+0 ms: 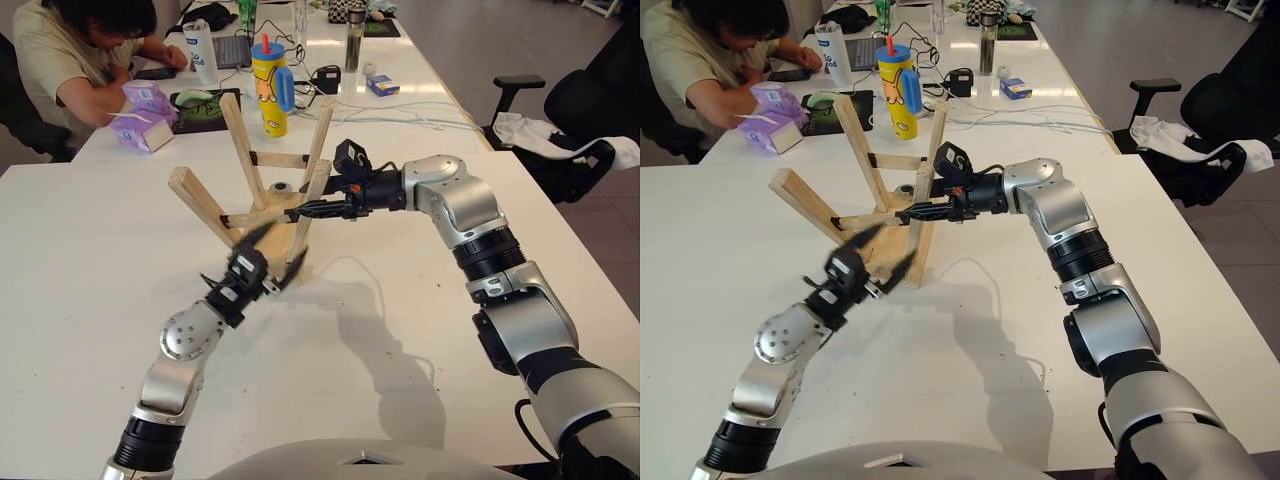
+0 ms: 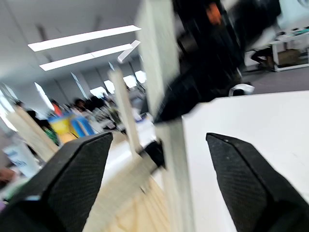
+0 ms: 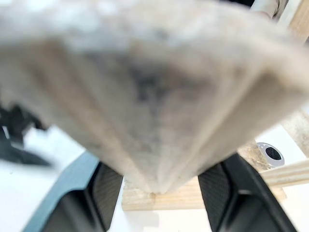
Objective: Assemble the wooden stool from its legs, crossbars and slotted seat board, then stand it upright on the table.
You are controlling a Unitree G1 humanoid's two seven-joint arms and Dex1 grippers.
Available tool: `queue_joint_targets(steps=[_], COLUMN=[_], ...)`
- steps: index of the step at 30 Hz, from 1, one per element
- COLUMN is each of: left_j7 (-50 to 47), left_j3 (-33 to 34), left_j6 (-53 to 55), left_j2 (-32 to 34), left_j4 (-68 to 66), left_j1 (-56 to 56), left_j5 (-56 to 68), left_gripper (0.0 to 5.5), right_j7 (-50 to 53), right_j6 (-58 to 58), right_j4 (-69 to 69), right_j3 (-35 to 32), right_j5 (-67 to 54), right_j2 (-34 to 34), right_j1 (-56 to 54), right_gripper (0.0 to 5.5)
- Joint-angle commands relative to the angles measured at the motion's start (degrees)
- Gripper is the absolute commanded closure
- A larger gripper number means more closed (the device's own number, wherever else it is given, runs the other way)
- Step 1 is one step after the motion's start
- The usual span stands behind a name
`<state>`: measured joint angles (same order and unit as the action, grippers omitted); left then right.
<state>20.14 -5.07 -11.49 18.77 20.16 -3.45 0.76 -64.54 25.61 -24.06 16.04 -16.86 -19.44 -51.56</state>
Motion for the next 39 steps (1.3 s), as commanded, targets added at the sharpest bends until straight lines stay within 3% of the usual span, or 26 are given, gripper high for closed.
queue_joint_targets(steps=[1, 9, 17, 22, 29, 39], left_j7=[-7.09, -9.88, -9.27, -8.16, -9.11, -17.97], left_j3=[5.53, -2.16, -7.80, -9.71, -6.92, 5.34], left_j6=[-2.81, 11.45, 17.38, 18.16, 18.09, 10.71], left_j2=[0.57, 1.34, 3.69, 2.83, 0.77, -2.62], left_j4=[2.08, -5.95, -12.70, -14.75, -14.21, 2.67], left_j1=[4.13, 14.03, 10.80, 8.90, 7.72, 10.77], left_j5=[-9.02, -30.89, -41.82, -41.14, -34.88, -23.80], left_gripper=[1.91, 1.91, 1.91, 1.91, 1.91, 1.91], right_j7=[3.90, 4.52, 3.80, 4.30, 6.35, 8.45], right_j6=[0.57, 0.44, -2.01, -6.77, -13.83, -13.07], right_j4=[0.46, -0.28, 0.04, 3.86, 3.79, 0.26], right_j3=[-0.68, 0.06, 0.66, -0.79, 6.12, 2.50], right_j5=[2.10, 3.25, 3.51, 0.91, 7.23, 6.47], right_j2=[0.39, 2.90, 4.86, 8.24, 11.02, 10.65], right_j1=[4.52, 3.17, 1.79, 6.27, 10.96, 9.35], right_gripper=[3.46, 3.46, 3.46, 3.46, 3.46, 3.46])
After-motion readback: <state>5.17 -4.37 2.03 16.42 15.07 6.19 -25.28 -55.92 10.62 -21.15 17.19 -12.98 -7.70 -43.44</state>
